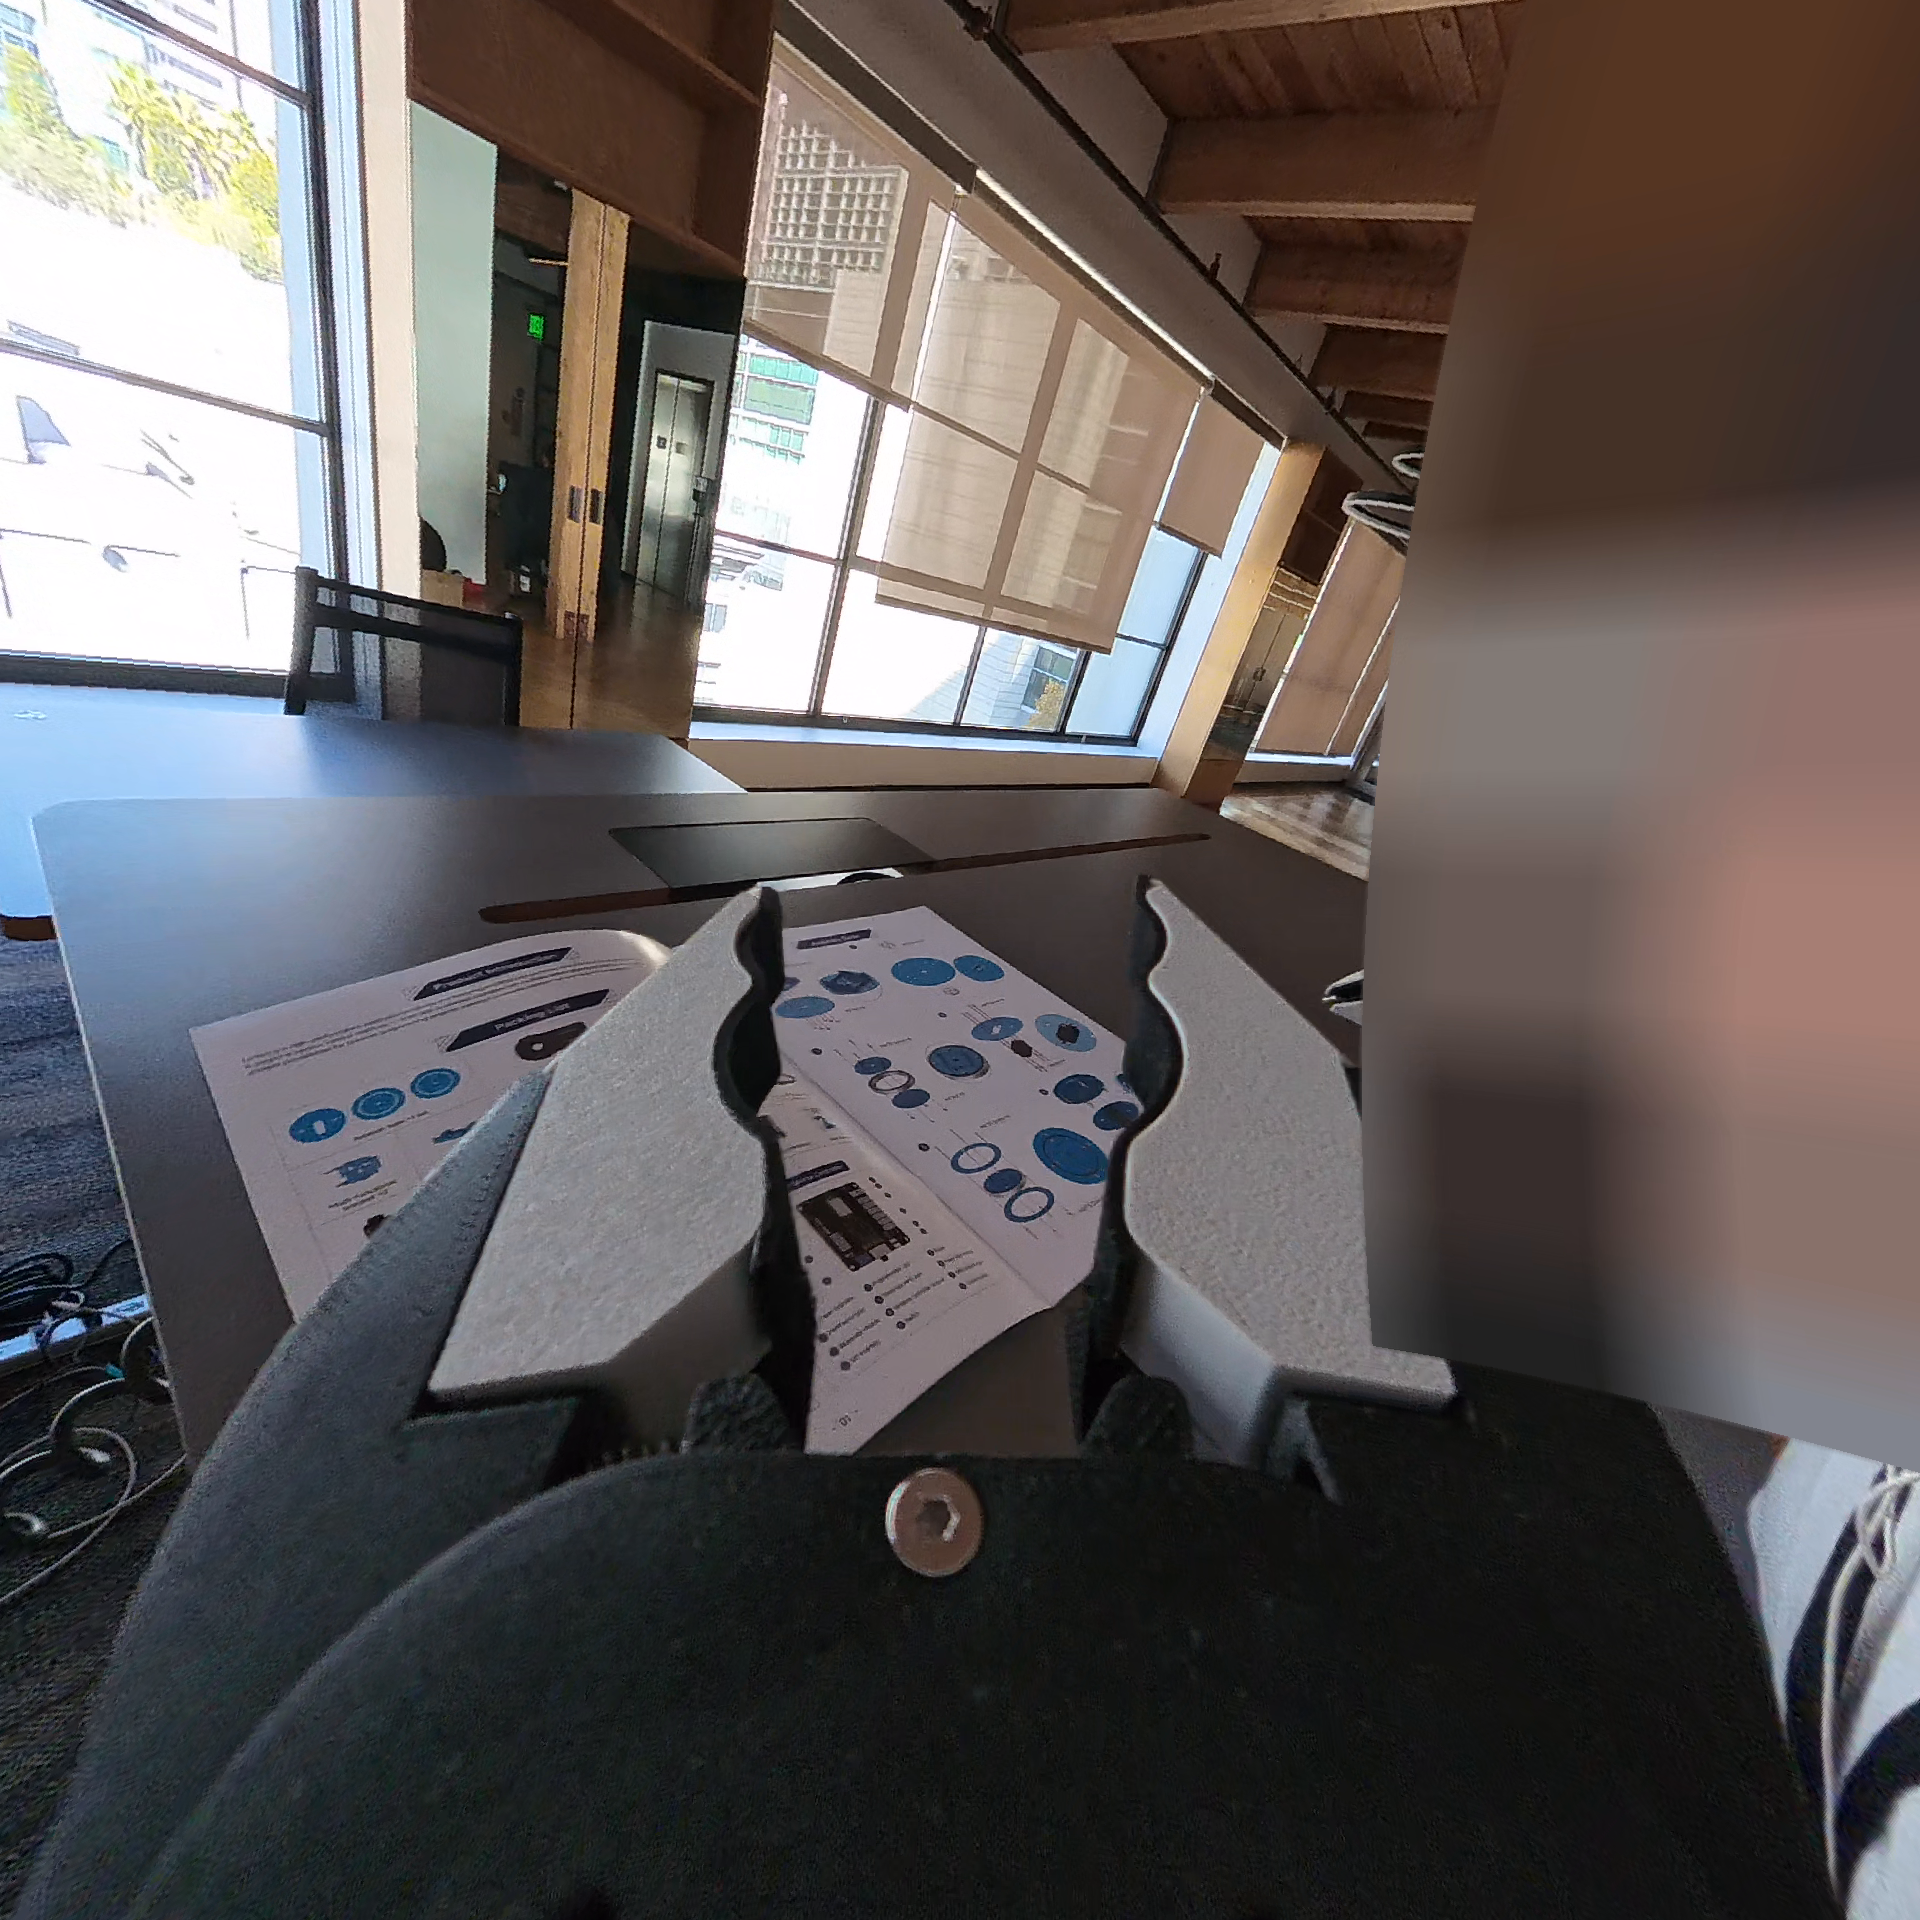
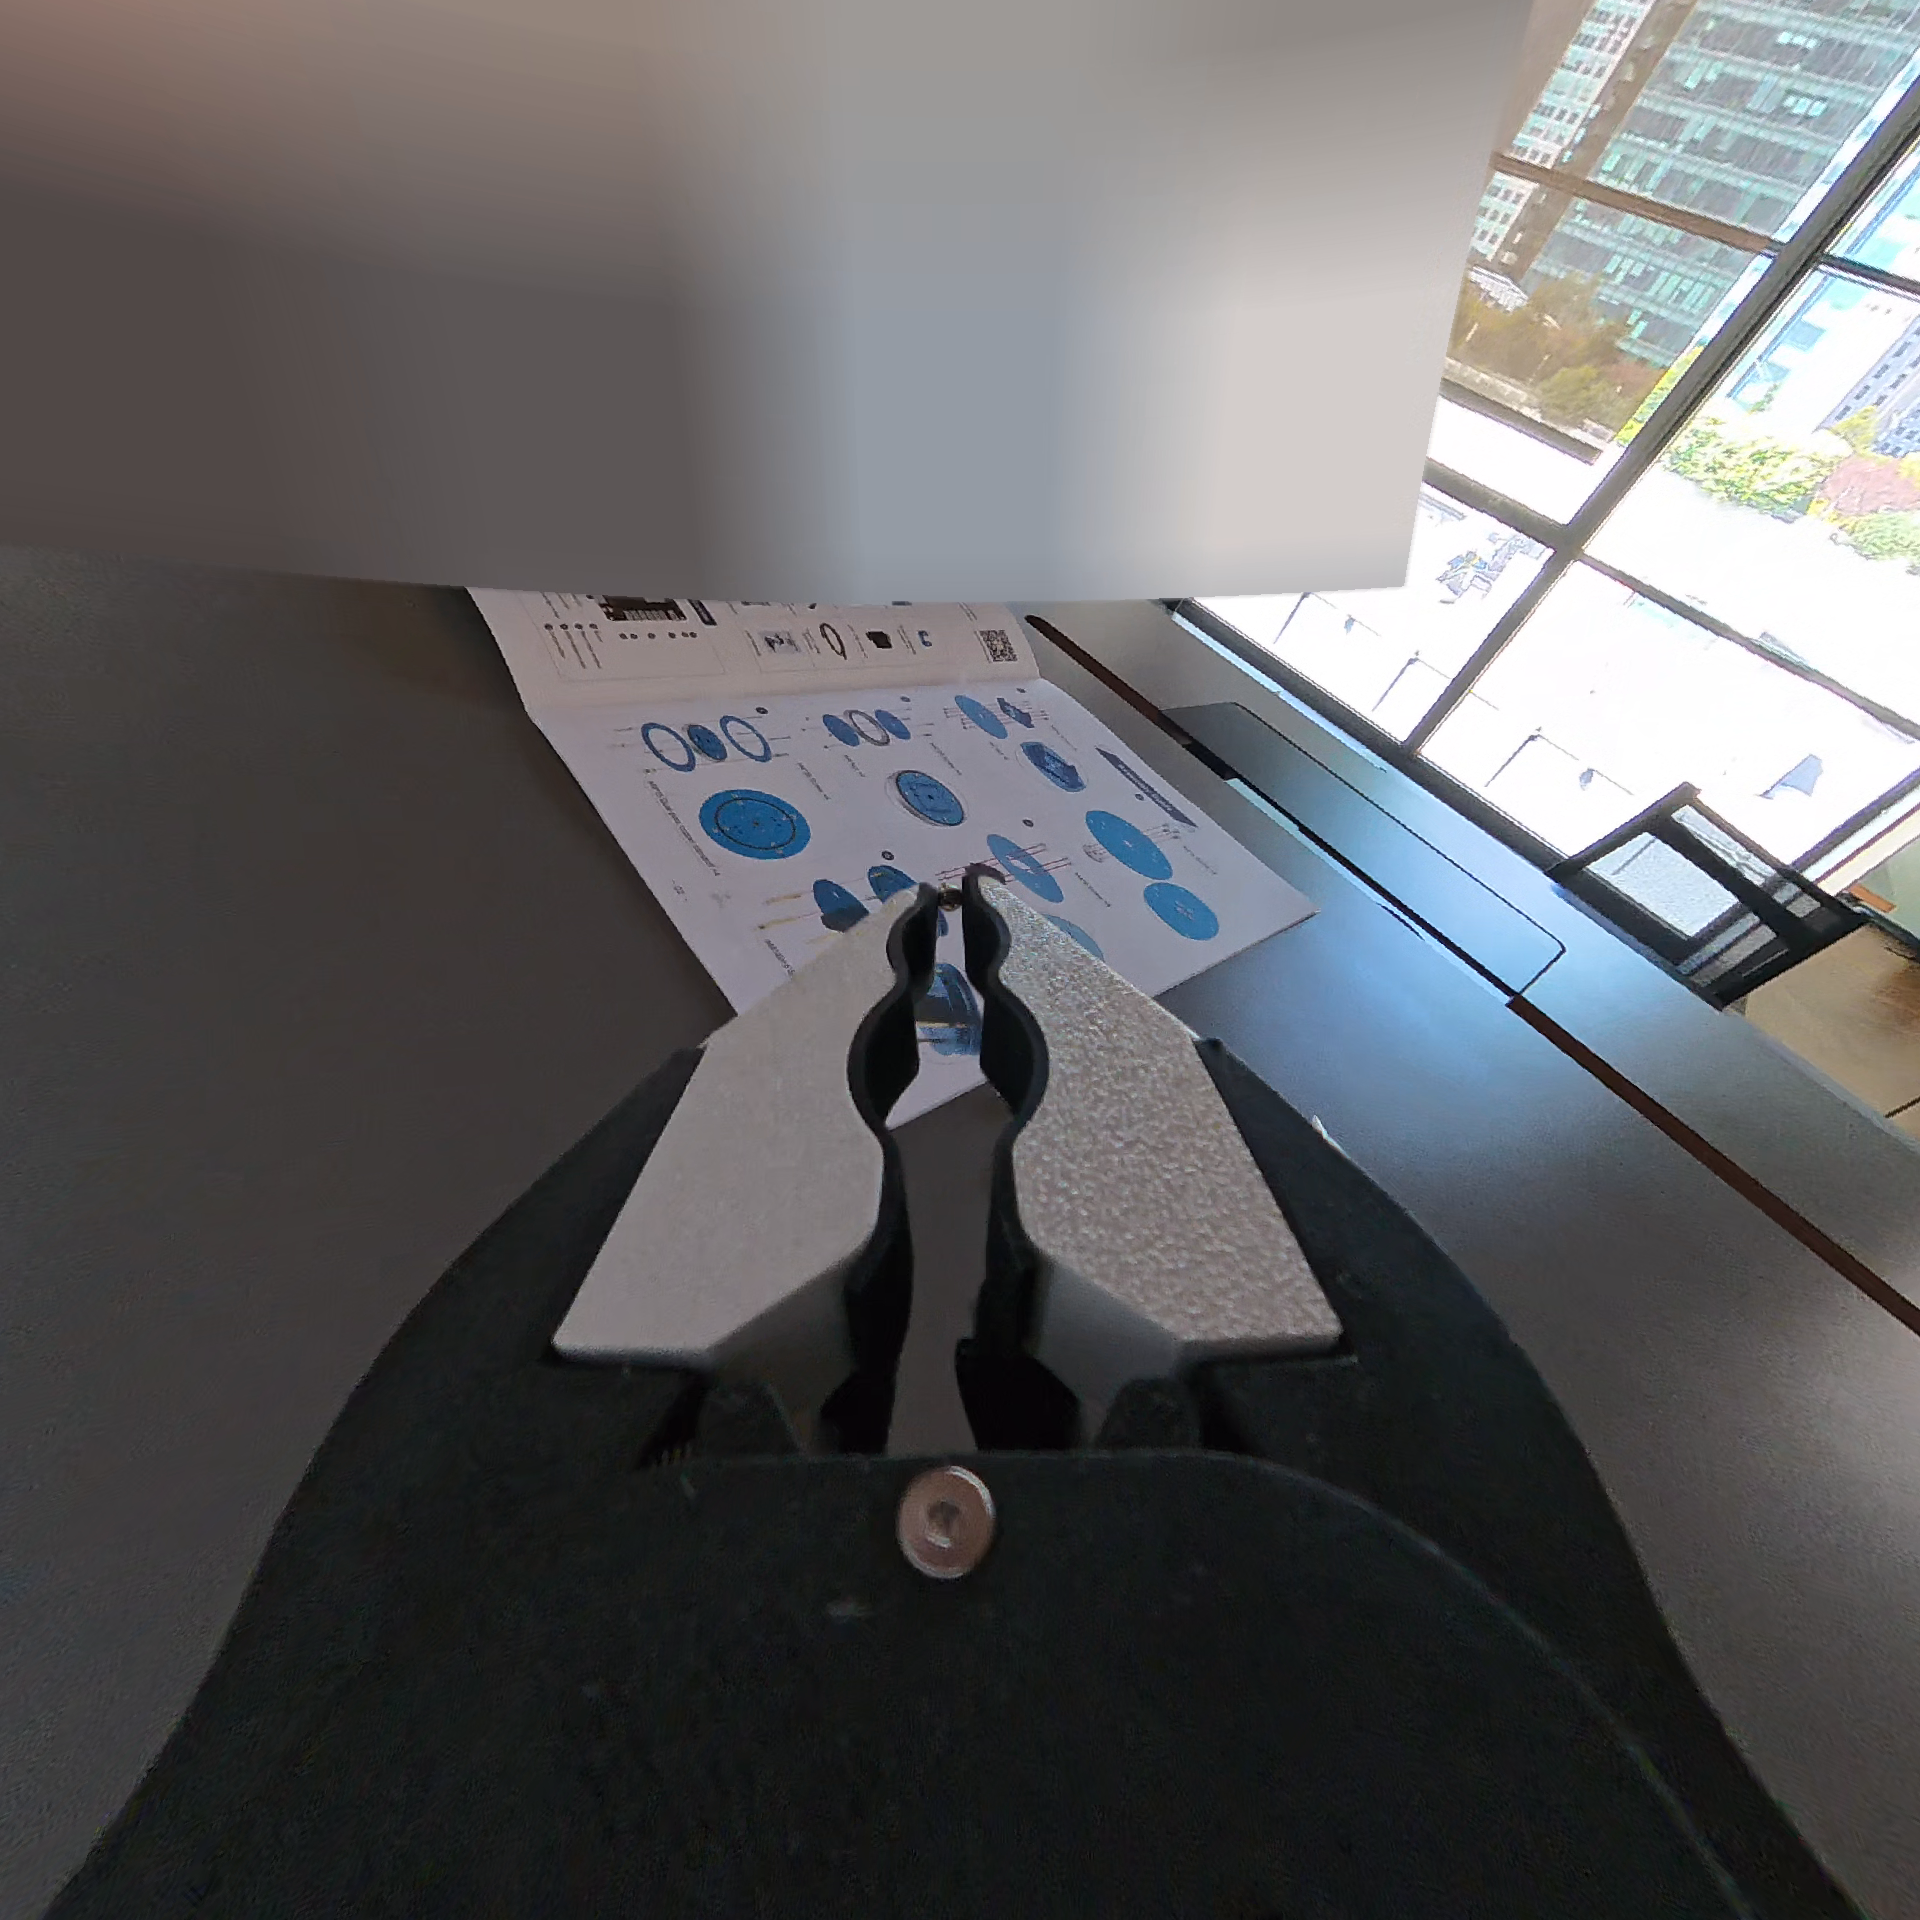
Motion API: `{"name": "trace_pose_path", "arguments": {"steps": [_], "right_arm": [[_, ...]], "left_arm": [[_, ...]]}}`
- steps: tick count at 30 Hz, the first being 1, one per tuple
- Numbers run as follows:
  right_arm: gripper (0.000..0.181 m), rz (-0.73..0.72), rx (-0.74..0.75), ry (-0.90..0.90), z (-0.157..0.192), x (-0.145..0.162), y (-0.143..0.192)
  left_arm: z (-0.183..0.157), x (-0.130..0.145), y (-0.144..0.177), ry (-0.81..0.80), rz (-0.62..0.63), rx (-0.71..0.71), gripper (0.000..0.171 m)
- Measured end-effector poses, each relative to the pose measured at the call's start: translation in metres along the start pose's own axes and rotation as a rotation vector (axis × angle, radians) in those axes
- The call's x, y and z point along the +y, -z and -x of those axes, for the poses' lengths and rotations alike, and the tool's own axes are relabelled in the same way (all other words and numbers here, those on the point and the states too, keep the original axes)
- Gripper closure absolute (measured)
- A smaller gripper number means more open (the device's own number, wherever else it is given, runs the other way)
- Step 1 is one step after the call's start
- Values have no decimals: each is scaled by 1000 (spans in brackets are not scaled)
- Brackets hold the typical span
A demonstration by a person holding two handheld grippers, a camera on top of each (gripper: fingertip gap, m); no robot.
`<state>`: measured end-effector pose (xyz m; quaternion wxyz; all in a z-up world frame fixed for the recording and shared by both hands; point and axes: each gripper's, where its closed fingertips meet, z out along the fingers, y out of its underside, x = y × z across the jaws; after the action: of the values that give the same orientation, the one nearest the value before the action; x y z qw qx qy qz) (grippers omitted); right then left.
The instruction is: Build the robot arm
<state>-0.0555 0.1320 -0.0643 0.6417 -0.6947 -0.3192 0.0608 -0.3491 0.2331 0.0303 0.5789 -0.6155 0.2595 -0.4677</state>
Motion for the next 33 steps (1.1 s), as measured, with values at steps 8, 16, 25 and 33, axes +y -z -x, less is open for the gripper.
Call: {"name": "trace_pose_path", "arguments": {"steps": [8,16,25,33], "right_arm": [[178,-10,-16,4,5,-4,1],[178,-8,22,93,-8,-4,7],[178,-6,93,79,25,-37,-19],[178,-181,5,-56,167,-164,-123]], "left_arm": [[20,16,1,-2,33,-64,106],[19,-15,18,-85,-16,-106,100],[199,43,273,-359,383,-750,106],[398,279,388,-332,739,-689,117]]}}
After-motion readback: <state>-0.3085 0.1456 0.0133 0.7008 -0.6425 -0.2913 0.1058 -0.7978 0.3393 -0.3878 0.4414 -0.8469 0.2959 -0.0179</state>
